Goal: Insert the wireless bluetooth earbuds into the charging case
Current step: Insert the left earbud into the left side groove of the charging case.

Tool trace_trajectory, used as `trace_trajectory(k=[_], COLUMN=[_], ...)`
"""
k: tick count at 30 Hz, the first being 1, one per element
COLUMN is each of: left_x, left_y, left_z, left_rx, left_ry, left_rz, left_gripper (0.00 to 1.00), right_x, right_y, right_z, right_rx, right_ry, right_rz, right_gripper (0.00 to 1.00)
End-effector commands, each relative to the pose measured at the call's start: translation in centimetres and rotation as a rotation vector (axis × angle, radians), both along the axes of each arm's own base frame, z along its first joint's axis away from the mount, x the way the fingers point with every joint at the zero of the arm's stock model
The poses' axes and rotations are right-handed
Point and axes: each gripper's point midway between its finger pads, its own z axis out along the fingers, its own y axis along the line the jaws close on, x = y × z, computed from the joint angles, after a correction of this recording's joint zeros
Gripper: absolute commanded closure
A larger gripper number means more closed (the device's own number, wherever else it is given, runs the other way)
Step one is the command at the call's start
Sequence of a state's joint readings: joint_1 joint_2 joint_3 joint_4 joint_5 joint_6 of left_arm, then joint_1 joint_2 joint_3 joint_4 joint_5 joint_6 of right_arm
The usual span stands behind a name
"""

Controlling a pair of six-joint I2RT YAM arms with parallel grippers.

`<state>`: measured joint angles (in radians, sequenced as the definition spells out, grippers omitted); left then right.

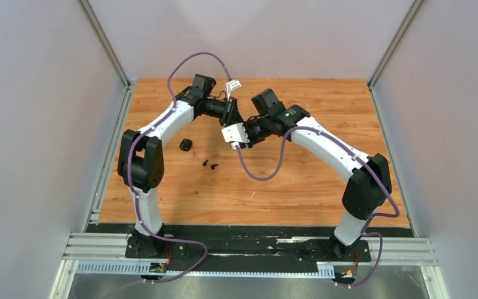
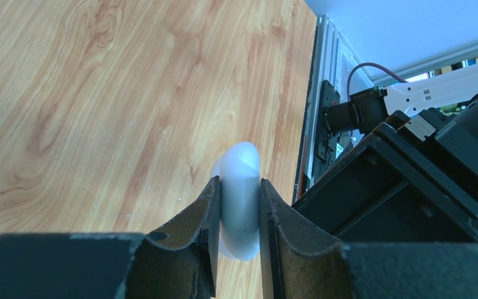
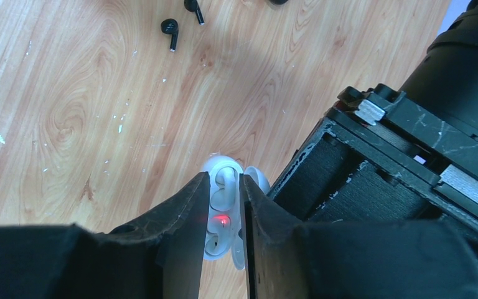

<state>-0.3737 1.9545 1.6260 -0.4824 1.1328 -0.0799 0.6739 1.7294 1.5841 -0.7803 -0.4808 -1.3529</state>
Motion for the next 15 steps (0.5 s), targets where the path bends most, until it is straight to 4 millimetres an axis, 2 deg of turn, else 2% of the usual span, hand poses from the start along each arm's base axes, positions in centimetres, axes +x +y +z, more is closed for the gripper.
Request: trace_trajectory(k=[1,5,7,12,15], left_x=[-1.1,-1.1,-1.1,-1.0,-1.0], left_y=[-0.4,-0.4,-0.4,-0.4,-0.4], left_z=[4.1,4.0,4.0,3.9,3.9], left_rx=[-0.07,-0.069,-0.066,-0.062,-0.068], left_ry=[-0.073,-0.068,-0.069,-0.07,-0.073], left_rz=[-0.052,-0.052,-0.049,-0.049,-0.06], left_gripper=[1.0,1.0,1.0,1.0,1.0], right_x=[1.2,1.4,1.4,0.1,-0.4], right_y=[0.4,0.4,0.4,-0.5,-2.1], right_z=[3.6,4.5,6.2,12.4,14.0], right_rx=[0.079,0.094,0.134,0.311,0.391], right_ry=[-0.112,-0.129,-0.13,-0.066,0.017], right_rz=[-0.029,-0.041,-0.067,-0.127,-0.209], right_gripper=[0.71,0.71,0.71,0.69,0.66])
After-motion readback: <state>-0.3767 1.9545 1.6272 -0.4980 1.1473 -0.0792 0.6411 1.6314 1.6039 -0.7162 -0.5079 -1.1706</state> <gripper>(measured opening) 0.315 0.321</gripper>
